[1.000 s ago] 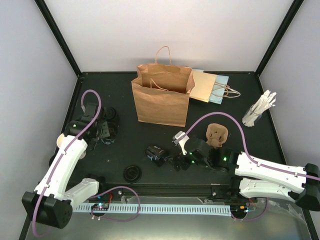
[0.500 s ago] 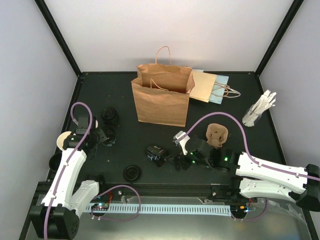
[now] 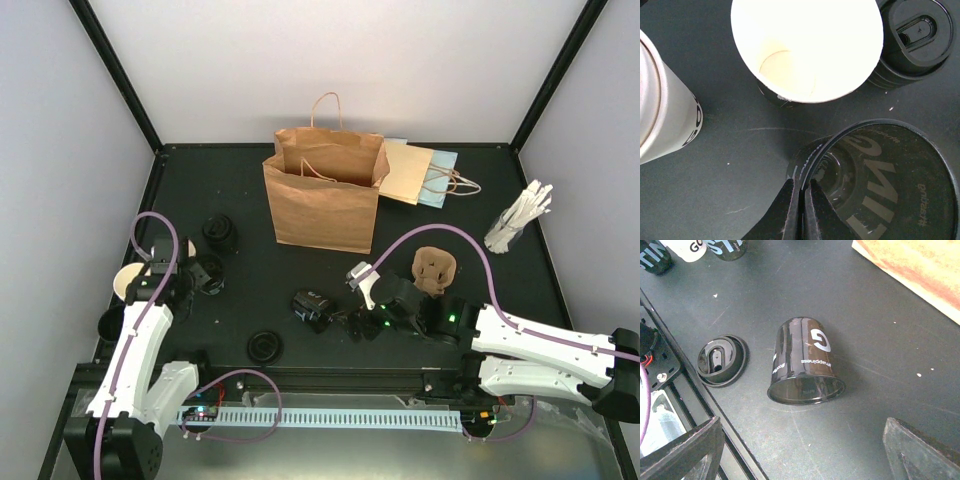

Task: Pack the takeout coffee

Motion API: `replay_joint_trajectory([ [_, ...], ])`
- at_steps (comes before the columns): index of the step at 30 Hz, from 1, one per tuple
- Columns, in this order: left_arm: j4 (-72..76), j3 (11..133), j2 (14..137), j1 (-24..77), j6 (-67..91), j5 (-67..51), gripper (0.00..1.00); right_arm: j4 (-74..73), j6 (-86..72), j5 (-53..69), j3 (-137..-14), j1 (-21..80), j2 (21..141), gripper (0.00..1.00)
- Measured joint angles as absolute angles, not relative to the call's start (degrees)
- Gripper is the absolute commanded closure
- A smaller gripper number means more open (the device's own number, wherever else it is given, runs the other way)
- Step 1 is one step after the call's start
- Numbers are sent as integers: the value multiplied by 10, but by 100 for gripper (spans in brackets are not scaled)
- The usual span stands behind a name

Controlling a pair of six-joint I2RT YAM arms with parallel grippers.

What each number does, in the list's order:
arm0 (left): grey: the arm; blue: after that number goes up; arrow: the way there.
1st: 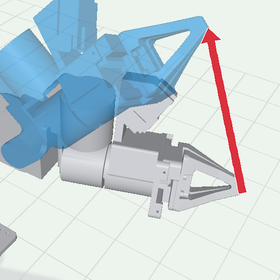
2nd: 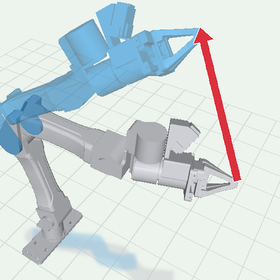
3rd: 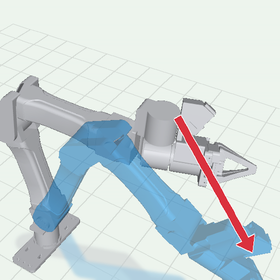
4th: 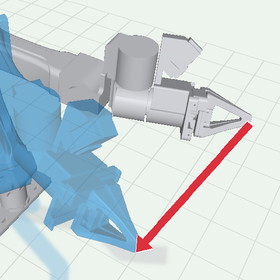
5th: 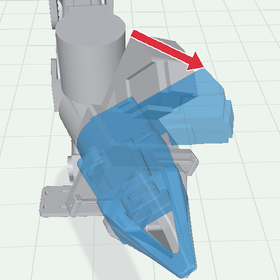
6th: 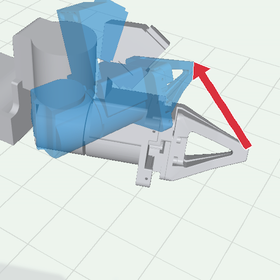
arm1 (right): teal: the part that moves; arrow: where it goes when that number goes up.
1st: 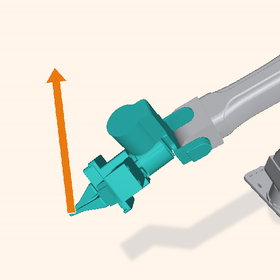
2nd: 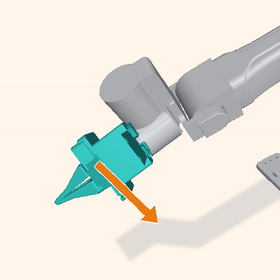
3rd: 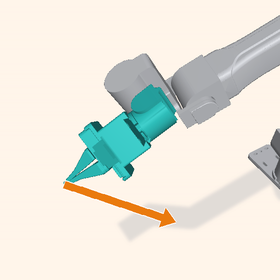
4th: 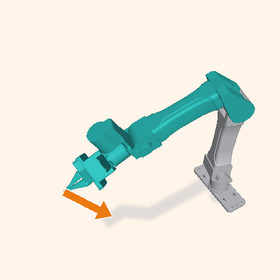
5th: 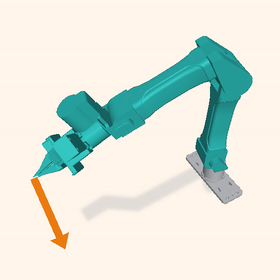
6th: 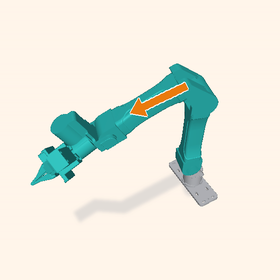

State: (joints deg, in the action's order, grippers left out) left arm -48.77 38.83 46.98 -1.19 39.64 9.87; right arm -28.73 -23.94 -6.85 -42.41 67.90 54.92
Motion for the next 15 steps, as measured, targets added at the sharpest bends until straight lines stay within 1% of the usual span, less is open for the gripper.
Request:
replay_joint_trajectory([
  [12, -486, 369, 470, -17, 453, 135, 98, -288, -244, -70, -424, 679, 534, 11],
  [15, -490, 369, 470, -18, 464, 146, 97, -288, -244, -70, -424, 679, 534, 11],
])
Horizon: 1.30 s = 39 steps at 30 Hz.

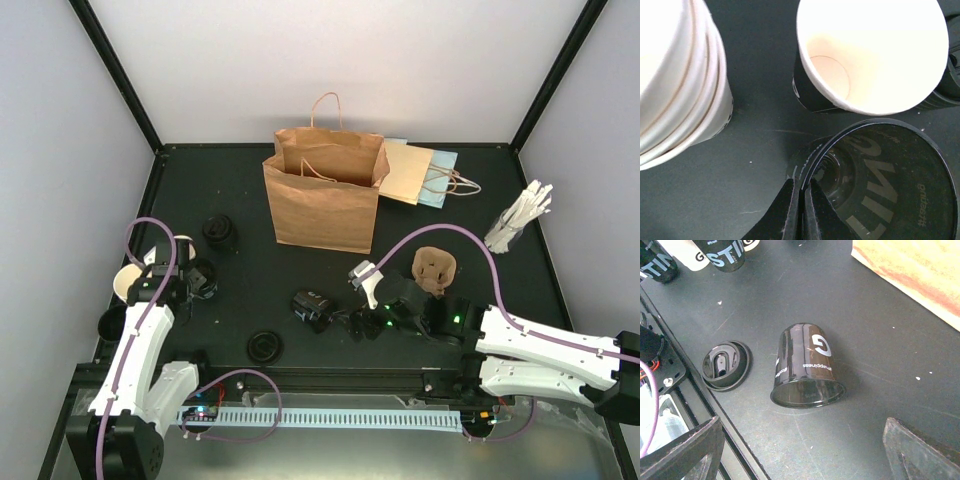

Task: Pack the takeout coffee

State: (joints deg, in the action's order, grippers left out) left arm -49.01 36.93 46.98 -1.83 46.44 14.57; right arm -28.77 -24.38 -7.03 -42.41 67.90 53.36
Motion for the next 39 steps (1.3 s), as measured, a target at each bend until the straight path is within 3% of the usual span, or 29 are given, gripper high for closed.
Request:
replay_joint_trajectory([
  [17, -496, 349, 474, -19, 492, 155, 92, -288, -244, -70, -424, 679, 534, 10],
  [25, -496, 347, 473, -20, 498, 156, 79, -288, -244, -70, -424, 679, 534, 10],
  [29, -497, 347, 473, -20, 497, 156, 77, -288, -244, -70, -424, 679, 534, 10],
  [33, -499, 348, 473, -20, 498, 156, 59, -288, -244, -70, -424, 679, 534, 11],
  [39, -510, 359, 473, -22, 496, 156, 56, -288, -244, -70, -424, 679, 534, 10],
])
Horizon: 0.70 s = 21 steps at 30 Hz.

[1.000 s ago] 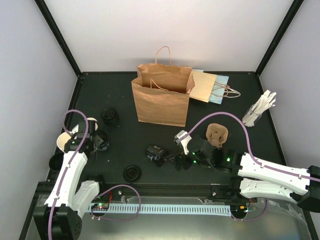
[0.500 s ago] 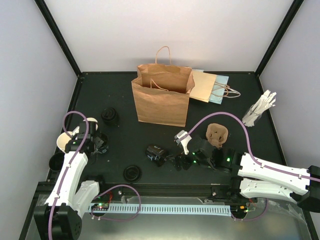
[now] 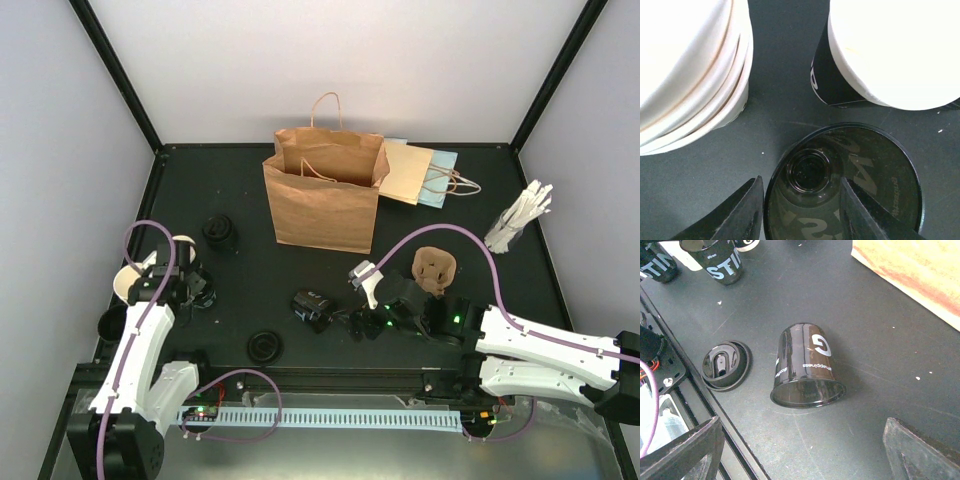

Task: Pack the takeout coffee

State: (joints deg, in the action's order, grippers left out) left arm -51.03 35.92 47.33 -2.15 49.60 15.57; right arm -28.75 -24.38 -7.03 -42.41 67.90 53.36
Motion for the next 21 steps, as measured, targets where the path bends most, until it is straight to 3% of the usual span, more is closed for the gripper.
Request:
replay_joint_trajectory([
  [7, -541, 396, 477, -22, 494, 156, 43, -288, -244, -70, -424, 679, 534, 11],
  [21, -600, 464, 492, -22, 463, 103, 40, -288, -245, -70, -424, 679, 535, 8],
])
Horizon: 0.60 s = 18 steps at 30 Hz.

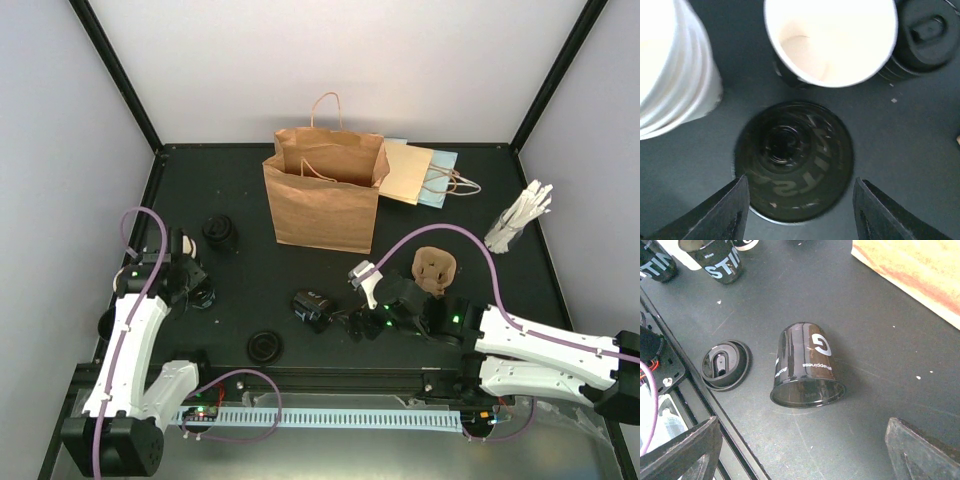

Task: Pack the takeout coffee

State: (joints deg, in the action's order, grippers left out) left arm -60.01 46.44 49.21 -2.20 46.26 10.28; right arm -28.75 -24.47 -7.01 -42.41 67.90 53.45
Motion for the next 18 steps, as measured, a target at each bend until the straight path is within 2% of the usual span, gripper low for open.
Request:
replay_joint_trajectory([
  [8, -583, 478, 487, -19, 356, -79, 34, -292, -261, -57, -426, 670, 569, 1],
  [12, -568, 479, 465, 32, 330, -141, 21, -281, -277, -20, -419, 620, 558, 0],
  [14, -571, 483, 457, 85, 330, -145, 4, -282, -286, -9, -415, 595, 550, 0],
  [18, -569, 492, 460, 201, 343, -130, 1, -290, -312, -3, -415, 558, 541, 0],
])
